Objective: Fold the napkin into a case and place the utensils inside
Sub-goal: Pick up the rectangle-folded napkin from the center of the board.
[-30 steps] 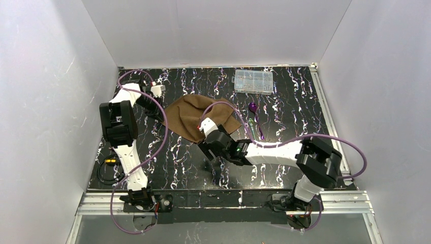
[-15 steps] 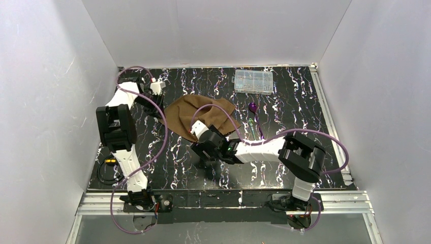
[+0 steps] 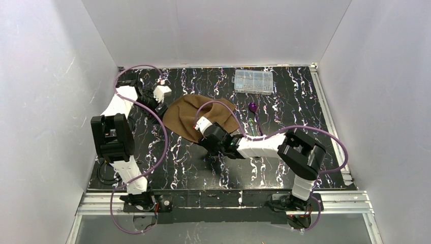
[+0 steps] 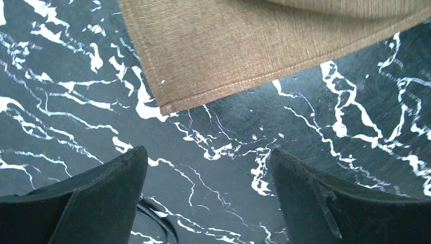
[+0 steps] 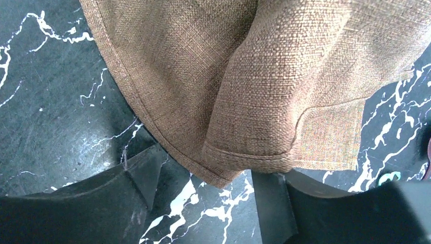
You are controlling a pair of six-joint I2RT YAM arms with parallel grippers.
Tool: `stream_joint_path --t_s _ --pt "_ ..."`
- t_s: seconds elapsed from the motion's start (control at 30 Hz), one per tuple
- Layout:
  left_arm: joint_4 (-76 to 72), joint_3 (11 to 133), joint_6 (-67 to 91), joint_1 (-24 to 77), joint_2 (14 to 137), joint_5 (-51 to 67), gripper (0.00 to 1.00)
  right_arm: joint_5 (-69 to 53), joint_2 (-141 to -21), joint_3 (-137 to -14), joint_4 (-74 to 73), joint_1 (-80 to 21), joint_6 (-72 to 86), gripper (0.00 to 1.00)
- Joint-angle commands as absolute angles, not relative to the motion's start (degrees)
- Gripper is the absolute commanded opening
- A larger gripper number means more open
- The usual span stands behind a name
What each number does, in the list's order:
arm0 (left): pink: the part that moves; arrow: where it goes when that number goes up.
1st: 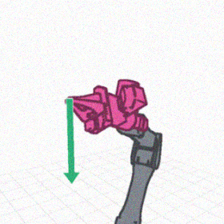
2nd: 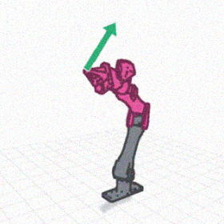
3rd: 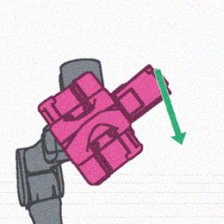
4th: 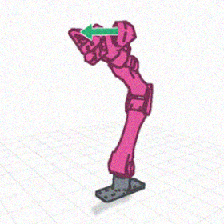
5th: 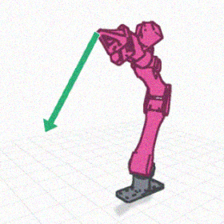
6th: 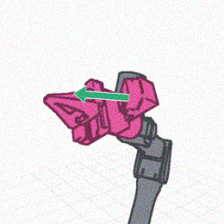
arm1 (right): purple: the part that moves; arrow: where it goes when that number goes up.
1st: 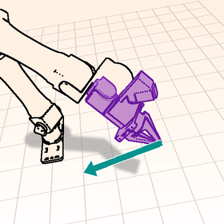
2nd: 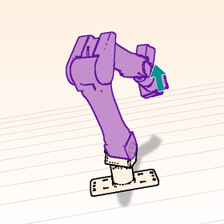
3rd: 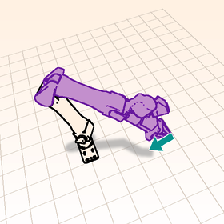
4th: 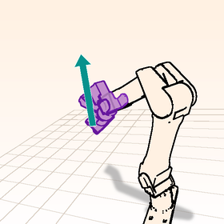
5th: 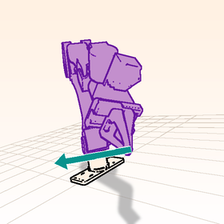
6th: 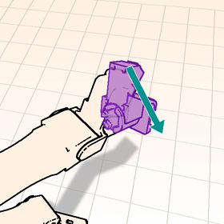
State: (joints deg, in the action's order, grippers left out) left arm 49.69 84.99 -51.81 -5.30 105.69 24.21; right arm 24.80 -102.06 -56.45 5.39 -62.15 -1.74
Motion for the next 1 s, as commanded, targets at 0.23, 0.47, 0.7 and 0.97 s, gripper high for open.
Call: stream_joint_path --t_s 0.23,0.47,0.7,0.97 --pt "48.7 80.68 -72.19 -2.46 102.27 22.51 0.84 27.27 -101.42 -55.99 5.01 -61.13 -4.15 0.22" --pt "45.53 71.38 -76.87 -2.16 94.79 30.49 0.81 26.03 -97.41 -59.27 1.74 -60.46 -5.12 0.01" --pt "33.73 58.47 -90.5 -1.23 85.17 29.68 0.82 17.35 -94.29 -67.4 -11.75 -56.99 -2.43 0.01" --pt "22.41 53.13 -103.39 -1.24 84.75 27.87 0.83 15.02 -91.42 -65.69 -14.73 -52.55 -0.62 0.01"
